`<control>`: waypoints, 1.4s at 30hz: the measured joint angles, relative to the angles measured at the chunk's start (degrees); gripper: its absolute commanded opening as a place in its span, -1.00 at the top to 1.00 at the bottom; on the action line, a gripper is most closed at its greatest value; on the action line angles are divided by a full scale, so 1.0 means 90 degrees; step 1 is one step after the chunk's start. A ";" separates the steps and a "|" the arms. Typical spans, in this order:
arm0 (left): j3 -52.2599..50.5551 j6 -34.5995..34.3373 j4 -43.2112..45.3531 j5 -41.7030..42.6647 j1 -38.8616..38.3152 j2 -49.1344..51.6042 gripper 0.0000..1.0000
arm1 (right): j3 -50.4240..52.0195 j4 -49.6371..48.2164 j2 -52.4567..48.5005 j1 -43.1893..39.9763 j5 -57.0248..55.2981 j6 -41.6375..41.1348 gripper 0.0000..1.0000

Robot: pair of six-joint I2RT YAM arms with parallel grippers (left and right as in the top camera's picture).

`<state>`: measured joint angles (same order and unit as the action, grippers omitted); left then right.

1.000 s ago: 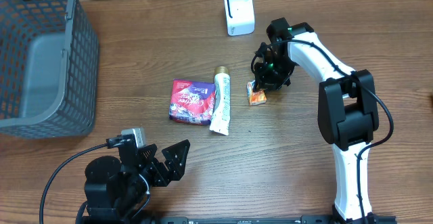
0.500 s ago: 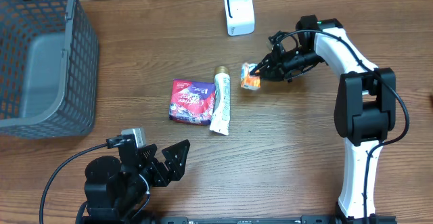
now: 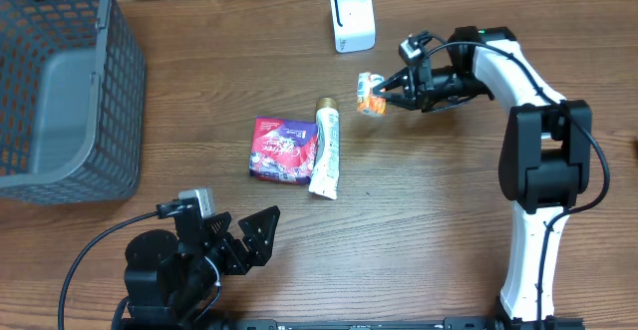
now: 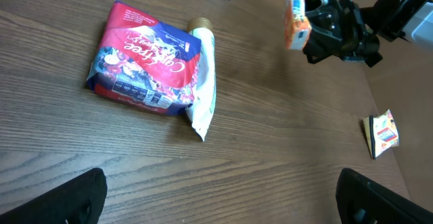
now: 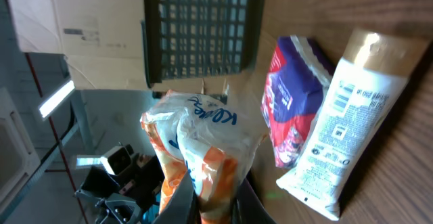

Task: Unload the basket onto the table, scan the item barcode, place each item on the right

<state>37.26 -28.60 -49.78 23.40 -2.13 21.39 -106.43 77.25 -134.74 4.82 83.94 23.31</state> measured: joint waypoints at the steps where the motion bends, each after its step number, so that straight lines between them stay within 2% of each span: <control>1: 0.0000 0.0000 0.0000 0.0000 0.0000 0.0000 -1.00 | 0.0000 0.0007 0.0000 -0.0024 0.0022 0.0036 0.93; 10: 0.0000 0.0000 0.0000 0.0000 0.0000 0.0000 -1.00 | 0.0000 0.0155 0.0000 -0.0561 0.0155 0.0279 0.93; 42: 0.0000 0.0000 -0.0002 0.0000 0.0000 0.0000 -1.00 | 0.0000 0.0423 0.0000 -0.0561 0.0051 0.0486 0.93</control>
<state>37.26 -28.60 -49.80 23.40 -2.13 21.39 -106.43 81.06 -134.74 -0.23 84.40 27.68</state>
